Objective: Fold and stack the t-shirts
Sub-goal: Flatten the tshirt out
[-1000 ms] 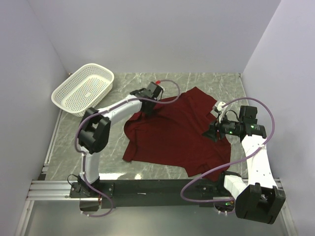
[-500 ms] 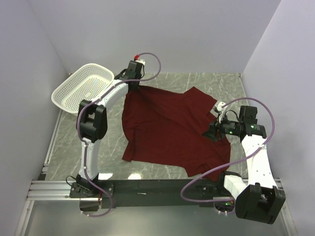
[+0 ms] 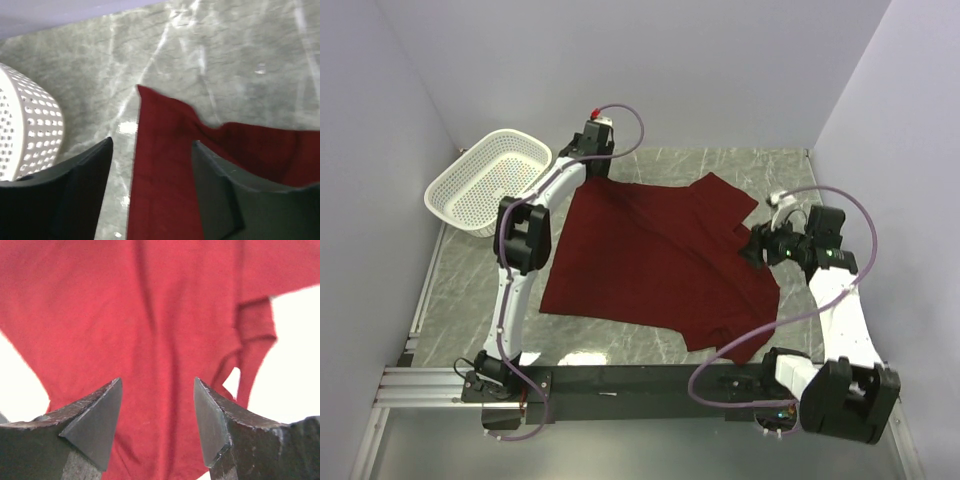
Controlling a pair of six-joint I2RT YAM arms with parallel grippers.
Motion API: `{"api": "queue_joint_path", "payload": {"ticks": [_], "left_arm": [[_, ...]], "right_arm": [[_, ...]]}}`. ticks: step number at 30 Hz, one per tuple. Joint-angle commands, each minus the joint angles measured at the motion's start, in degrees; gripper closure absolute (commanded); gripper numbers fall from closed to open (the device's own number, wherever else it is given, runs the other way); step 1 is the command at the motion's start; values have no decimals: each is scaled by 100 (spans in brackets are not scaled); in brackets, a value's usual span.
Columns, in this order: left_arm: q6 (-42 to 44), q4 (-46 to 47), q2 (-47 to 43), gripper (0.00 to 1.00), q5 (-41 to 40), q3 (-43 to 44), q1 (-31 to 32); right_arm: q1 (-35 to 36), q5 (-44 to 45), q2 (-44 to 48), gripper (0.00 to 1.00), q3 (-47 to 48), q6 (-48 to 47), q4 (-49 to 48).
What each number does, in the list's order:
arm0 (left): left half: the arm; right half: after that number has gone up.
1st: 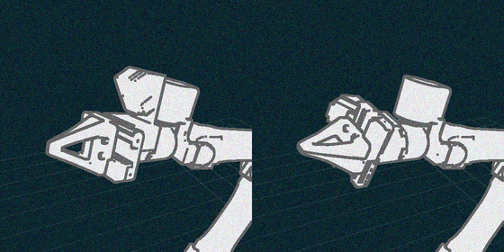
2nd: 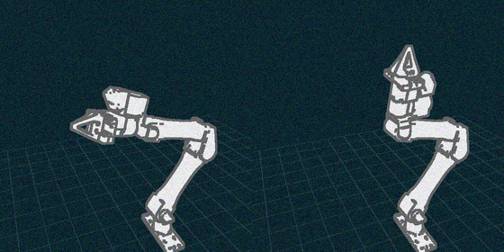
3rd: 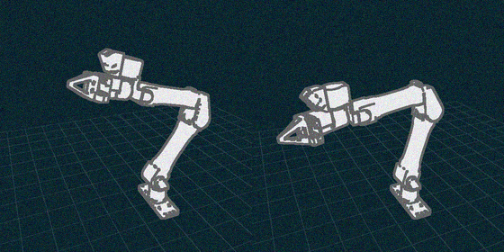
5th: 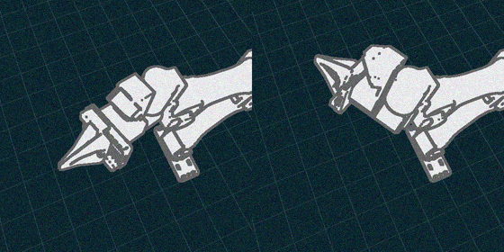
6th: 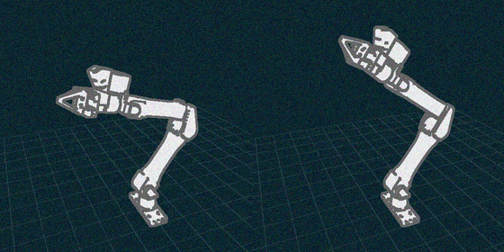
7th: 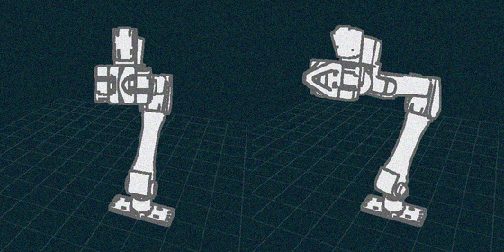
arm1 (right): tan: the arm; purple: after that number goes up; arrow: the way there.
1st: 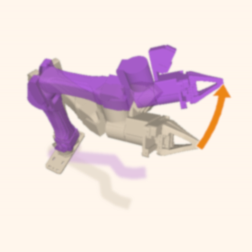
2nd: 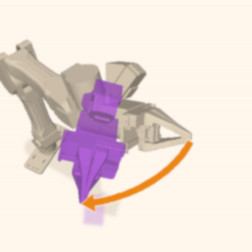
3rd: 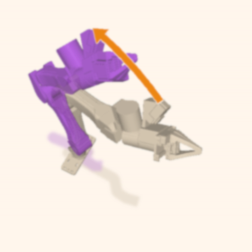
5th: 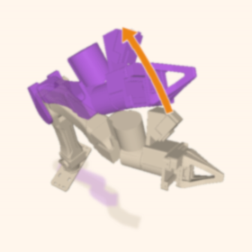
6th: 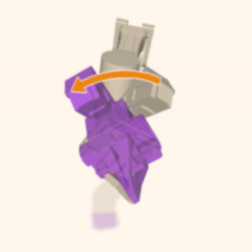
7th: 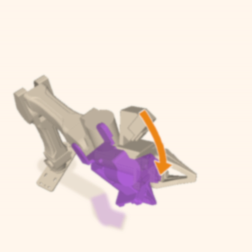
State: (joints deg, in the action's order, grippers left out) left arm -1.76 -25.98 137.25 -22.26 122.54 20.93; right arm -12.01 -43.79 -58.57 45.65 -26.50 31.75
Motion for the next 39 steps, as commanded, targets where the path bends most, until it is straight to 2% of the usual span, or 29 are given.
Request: {"api": "queue_joint_path", "payload": {"ticks": [1,2,3,5,6,8,9,11,12,15,18,21,25,27,35,38,39], "left_arm": [[-465,189,-873,28,474,16,-1],[-535,233,-1076,24,590,-98,8],[-675,320,-1521,23,713,-386,8],[-843,391,-2015,23,1038,-817,16],[-991,531,-2575,23,1161,-1437,17],[-1168,698,-3175,23,1468,-2196,17],[-1360,882,-3813,22,1549,-3009,8],[-1694,1059,-4432,19,1768,-3813,-18],[-1809,1129,-5001,17,1934,-4556,-36],[-2293,1297,-5969,17,2347,-5753,-133],[-2653,1332,-6752,17,2621,-6582,-212],[-2926,1236,-7385,16,2631,-7119,-256],[-3146,1121,-7976,8,2429,-7507,-282],[-3173,1034,-8160,8,2385,-7587,-309],[-3164,778,-8276,8,2525,-7517,-335],[-3190,761,-8258,8,2709,-7560,-335],[-3199,752,-8258,8,2797,-7587,-335]], "right_arm": [[6,1264,-663,33,479,1792,-1275],[23,1468,-935,33,663,1937,-1320],[23,1713,-1546,33,1143,2008,-1277],[120,2084,-2200,33,1664,2298,-1102],[137,2207,-2856,34,2232,2316,-987],[242,2629,-3474,35,2798,2369,-689],[260,2691,-3991,35,3262,2360,-627],[348,2911,-4451,35,3712,2273,-338],[392,2981,-4879,35,4150,2229,-214],[568,3394,-5584,36,4845,2035,138],[726,3736,-6077,36,5364,1912,358],[840,4071,-6499,36,5813,1894,525],[920,4370,-6983,36,6297,1938,744],[937,4370,-7212,37,6561,1938,920],[1034,4370,-7546,46,6869,1877,1254],[1025,4256,-7801,56,7141,1850,1456],[1017,4239,-7836,66,7186,1833,1492]]}}
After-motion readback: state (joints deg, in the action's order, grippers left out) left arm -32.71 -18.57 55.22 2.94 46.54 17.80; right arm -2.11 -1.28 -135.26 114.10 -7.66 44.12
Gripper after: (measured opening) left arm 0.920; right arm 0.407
